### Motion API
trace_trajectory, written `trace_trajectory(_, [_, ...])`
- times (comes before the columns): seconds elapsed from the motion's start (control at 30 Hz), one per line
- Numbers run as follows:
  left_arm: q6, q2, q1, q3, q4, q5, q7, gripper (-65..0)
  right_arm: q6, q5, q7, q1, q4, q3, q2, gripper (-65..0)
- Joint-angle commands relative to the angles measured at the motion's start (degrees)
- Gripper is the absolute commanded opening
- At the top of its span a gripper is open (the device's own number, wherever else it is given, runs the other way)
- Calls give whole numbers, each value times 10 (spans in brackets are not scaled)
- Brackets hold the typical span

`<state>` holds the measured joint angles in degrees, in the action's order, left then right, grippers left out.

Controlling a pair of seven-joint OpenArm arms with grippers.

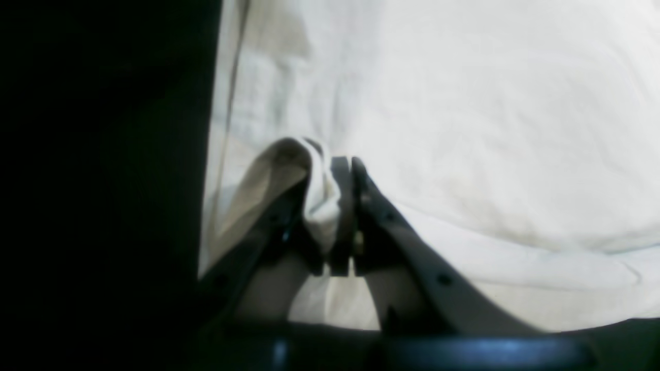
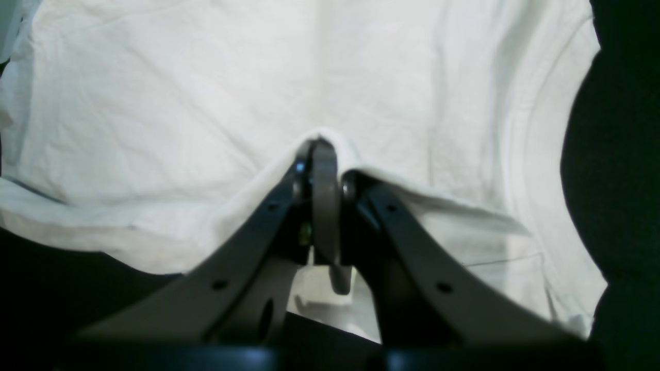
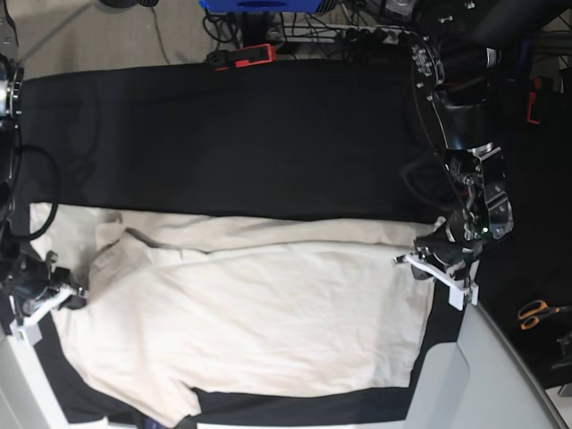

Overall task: Fold the T-shirt properly
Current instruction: 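Pull both grippers back, dragging the shirt's shoulder edge toward the hem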

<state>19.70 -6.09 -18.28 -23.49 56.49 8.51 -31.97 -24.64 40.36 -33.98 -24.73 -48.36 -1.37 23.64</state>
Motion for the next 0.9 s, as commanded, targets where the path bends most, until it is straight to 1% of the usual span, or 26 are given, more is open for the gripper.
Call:
trace_trajectory(0.0, [4,-6,-21,0,9,3,13,-650,-5,7,21,-19,-9,-2,11,-647])
trace_trajectory(0.13, [4,-6,-26,0,8,2,14,-650,-5,7,25,-23,-9,-2,10,-647])
trace_trajectory(0.2, [4,-6,-28,0,-3,2,16,-650,-5,7,25,-27,-9,-1,2,-647])
trace_trajectory(0.3, [4,-6,-28,0,-26,2,54,-650,-5,7,25,-29,-9,-1,0,-647])
trace_trajectory(0.47, [4,-9,-28,0,-65,2,81,-650,-5,7,27,-34,-9,0,-6,-647])
trace_trajectory(0.77, [4,-10,-44,0,-66,2,81,-650,-5,6,27,-34,-9,0,-7,-644])
trace_trajectory(0.87, [4,-10,-47,0,-66,2,81,-650,-5,-22,28,-34,-9,-1,-13,-642])
